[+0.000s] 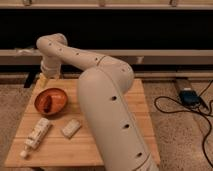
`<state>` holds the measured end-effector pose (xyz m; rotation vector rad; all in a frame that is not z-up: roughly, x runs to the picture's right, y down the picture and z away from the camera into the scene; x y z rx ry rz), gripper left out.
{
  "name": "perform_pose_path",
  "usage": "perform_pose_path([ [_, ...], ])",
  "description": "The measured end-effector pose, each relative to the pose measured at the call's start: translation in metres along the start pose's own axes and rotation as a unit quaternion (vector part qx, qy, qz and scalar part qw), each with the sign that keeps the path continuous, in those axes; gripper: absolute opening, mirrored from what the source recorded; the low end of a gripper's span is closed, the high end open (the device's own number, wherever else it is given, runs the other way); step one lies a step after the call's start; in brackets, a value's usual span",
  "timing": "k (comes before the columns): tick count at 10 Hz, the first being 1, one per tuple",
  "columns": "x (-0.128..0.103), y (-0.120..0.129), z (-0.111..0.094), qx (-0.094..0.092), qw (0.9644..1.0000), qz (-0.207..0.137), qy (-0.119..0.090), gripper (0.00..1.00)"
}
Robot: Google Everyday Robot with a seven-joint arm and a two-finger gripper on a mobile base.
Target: Wipe the white sponge on the table
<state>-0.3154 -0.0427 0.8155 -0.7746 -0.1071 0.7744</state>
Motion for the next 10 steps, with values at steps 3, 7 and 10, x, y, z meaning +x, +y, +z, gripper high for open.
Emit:
perform_pose_path([
  [3, 0.0000, 0.0000, 0.0000, 0.000, 1.0000, 0.000, 0.000, 0.62],
  [7, 0.0000, 0.0000, 0.0000, 0.000, 1.0000, 0.000, 0.000, 0.62],
  [10, -0.0008, -0.0028, -0.0002, 0.002, 1.0000, 0.001, 0.001, 0.62],
])
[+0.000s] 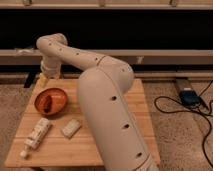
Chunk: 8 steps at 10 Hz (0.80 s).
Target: Wipe the white sponge on the table
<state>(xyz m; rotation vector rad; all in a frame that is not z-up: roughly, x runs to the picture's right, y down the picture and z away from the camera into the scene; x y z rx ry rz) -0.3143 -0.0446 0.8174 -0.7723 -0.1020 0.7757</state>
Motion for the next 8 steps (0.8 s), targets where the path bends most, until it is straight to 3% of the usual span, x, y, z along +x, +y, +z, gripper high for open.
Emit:
perform_pose_path([
  [2, 0.011, -0.010, 0.008, 0.015, 0.9995, 0.009, 0.026, 0.62],
  [4, 0.048, -0.015, 0.013, 0.028, 0.9979, 0.033, 0.049, 0.62],
  [6, 0.084, -0.004, 0.014, 0.035, 0.9957, 0.059, 0.063, 0.62],
  [8, 0.123, 0.027, 0.029, 0.039, 0.9911, 0.094, 0.085, 0.62],
])
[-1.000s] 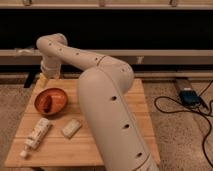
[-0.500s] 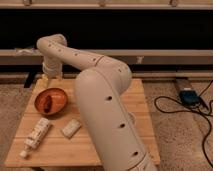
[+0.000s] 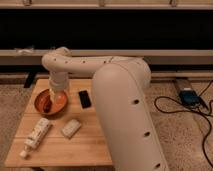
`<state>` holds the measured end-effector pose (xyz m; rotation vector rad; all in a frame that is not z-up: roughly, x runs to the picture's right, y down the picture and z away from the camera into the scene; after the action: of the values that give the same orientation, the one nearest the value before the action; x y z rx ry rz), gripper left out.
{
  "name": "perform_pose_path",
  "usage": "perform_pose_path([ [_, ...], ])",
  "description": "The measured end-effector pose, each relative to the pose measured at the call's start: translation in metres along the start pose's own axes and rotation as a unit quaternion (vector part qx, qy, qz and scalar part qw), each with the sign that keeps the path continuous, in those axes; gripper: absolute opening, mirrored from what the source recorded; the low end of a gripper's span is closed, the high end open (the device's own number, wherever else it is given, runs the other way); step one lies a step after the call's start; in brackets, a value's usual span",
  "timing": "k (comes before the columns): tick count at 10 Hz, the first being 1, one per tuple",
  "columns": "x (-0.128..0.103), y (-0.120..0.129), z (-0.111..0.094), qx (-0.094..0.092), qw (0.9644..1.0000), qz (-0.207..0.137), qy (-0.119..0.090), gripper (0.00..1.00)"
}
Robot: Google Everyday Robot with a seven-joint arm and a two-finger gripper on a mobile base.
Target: Wipe the white sponge on the table
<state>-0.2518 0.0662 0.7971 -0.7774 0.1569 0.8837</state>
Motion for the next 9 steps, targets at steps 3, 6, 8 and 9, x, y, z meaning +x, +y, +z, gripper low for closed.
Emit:
perform_pose_path([
  [3, 0.041, 0.030, 0.053, 0.007, 0.9983, 0.041, 0.040, 0.62],
  [6, 0.067, 0.027, 0.100, 0.016, 0.9934, 0.082, 0.078, 0.62],
  [8, 0.088, 0.010, 0.110, 0.020, 0.9889, 0.117, 0.089, 0.62],
  [9, 0.100, -0.001, 0.110, 0.026, 0.9860, 0.136, 0.093, 0.62],
])
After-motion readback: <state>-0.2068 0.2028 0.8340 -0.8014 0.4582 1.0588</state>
